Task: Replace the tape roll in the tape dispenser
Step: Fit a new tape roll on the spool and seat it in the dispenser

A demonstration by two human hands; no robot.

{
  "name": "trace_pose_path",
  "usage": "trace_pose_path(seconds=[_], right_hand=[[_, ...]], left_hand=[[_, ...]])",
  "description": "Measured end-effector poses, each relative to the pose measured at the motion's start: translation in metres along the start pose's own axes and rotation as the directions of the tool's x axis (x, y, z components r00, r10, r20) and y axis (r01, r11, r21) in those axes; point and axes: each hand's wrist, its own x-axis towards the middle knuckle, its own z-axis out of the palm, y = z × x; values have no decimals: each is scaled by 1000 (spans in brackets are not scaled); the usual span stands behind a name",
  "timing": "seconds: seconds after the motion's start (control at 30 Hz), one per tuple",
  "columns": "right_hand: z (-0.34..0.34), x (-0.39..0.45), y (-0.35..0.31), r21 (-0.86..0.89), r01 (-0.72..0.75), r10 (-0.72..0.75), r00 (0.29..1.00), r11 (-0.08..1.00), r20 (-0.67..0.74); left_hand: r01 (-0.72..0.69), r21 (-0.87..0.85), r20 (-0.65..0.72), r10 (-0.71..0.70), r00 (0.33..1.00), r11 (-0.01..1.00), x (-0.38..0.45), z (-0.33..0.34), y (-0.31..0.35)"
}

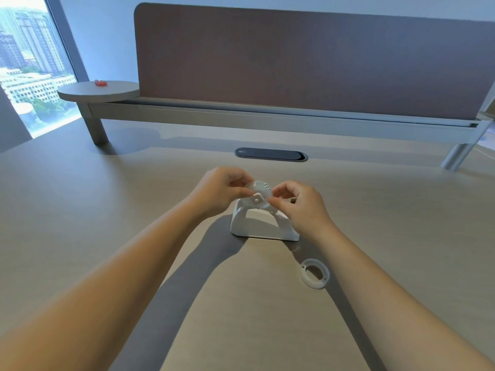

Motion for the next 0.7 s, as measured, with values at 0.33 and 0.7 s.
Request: trace_pose_path(seconds=[0.33,0.7], right_hand=[[2,0,2,-92,13,-11,1000,996,25],[6,2,12,85,-127,123,991,988,48]], left_hand=[[24,54,-28,-22,999,998,-1,6,-10],[168,-250,31,-166,986,954,-3,9,-20]])
